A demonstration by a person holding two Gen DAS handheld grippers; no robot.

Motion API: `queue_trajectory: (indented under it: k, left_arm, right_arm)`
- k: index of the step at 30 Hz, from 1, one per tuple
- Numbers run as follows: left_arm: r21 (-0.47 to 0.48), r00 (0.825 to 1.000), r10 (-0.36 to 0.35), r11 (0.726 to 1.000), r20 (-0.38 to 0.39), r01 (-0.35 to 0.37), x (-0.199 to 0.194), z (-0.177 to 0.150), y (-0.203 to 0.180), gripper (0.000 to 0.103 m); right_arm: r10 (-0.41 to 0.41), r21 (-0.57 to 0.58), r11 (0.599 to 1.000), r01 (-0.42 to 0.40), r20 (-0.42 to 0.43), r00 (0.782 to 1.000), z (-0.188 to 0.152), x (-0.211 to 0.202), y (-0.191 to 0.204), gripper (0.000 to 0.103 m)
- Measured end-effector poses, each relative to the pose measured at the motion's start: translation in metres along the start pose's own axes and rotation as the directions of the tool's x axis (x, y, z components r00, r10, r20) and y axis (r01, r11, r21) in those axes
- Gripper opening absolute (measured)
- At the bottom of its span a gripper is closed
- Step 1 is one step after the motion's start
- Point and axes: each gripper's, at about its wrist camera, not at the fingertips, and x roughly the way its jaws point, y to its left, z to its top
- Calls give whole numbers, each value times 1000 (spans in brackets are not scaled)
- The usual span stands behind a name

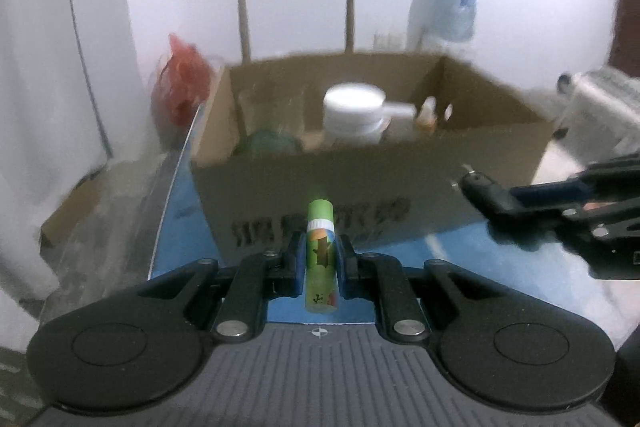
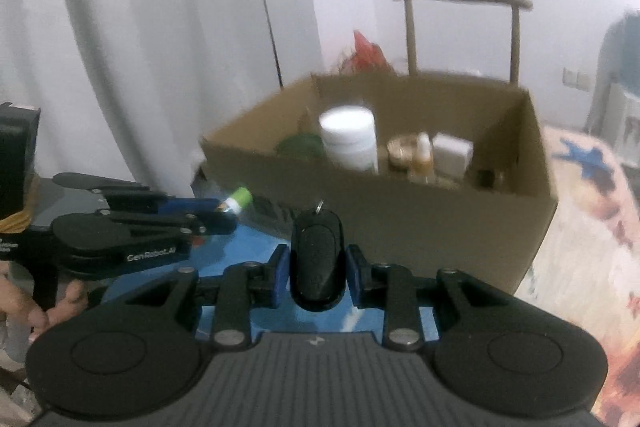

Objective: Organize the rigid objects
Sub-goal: 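Carry the green tube and black item into the box and release both from both tools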

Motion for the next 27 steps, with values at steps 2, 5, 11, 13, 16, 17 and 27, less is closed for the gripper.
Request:
queue_trajectory:
  k: [2, 5, 11, 13, 16, 17, 27]
  left_arm:
    - [1, 999, -20, 1000, 42, 20, -14, 9, -1, 14]
    - [0, 993, -56, 998, 105, 56, -29, 27, -2, 14]
    - [32, 976, -116, 993, 185, 112, -24, 68, -12, 14]
    - [39, 974, -143, 990, 177, 138, -10, 81, -18, 14]
    - [29, 974, -189, 982, 121, 187, 20, 96, -25, 14]
    - [19, 975, -199, 980, 95, 198, 33, 101, -26, 14]
    - [-4, 978, -206, 979, -38, 206, 105, 124, -37, 14]
  right_arm:
    - [5, -14, 1000, -5, 34, 999, 8, -14, 4, 32]
    - [4, -30, 1000, -1, 93, 996, 21, -33, 4, 32]
    - [-56, -29, 998, 62, 178, 983, 53, -47, -17, 32]
    - [-73, -6, 997, 75, 164, 984, 64, -38, -34, 32]
    - [-82, 48, 996, 77, 94, 992, 79, -13, -64, 32]
    - [-82, 60, 995, 78, 69, 994, 82, -4, -72, 32]
    - [-140, 29, 989, 143, -88, 986, 97, 69, -104, 32]
